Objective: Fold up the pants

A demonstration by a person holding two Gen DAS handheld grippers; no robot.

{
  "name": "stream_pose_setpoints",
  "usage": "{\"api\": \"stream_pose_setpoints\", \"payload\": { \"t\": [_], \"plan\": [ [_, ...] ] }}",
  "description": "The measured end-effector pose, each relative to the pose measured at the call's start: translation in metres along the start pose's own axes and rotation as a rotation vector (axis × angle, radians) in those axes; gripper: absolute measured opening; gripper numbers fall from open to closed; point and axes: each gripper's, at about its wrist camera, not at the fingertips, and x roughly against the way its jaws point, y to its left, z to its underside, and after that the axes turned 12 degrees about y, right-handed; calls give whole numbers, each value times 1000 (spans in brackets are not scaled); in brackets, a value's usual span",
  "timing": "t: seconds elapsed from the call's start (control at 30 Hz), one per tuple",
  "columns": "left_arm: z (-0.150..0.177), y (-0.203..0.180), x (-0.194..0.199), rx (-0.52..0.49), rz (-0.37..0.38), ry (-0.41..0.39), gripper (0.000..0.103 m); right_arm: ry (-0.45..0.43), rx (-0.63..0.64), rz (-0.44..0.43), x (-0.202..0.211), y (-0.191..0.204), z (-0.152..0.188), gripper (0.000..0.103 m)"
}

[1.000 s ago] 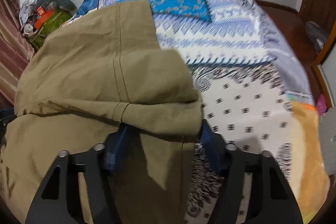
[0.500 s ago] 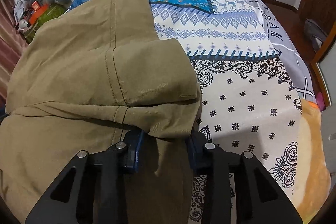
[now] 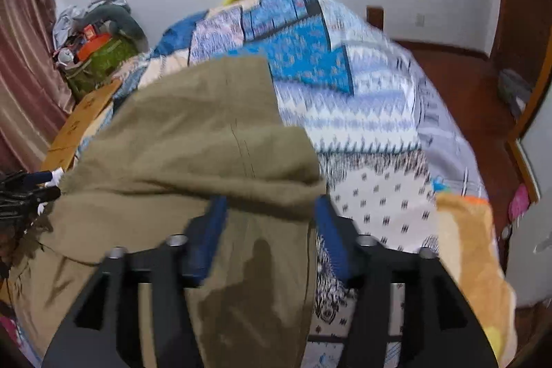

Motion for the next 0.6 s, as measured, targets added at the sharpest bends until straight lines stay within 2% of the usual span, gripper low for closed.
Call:
{"api": "stream_pose_setpoints", "payload": {
  "t": [0.07, 0.1, 0.13, 0.23, 0.43, 0.6],
  "plan": [
    [-4, 3, -1, 6, -8, 6, 78, -35, -5, 1, 0, 1, -6, 74],
    [-5, 5, -2, 11, -13, 9, 78, -51, -14, 0, -1, 1, -4, 75],
    [-7, 8, -2, 16, -14, 12, 78, -66, -32, -2, -6, -2, -6, 75],
    [-10, 16, -9, 44, 2, 32, 78, -29, -68, -18, -26, -5, -9, 75],
    [-24, 19, -26, 94, 88, 59, 79, 29, -71, 5, -54, -10, -25, 75],
    [-35, 9, -36, 44, 66, 74, 82, 122, -123, -54, -86, -19, -36, 75]
  ]
}}
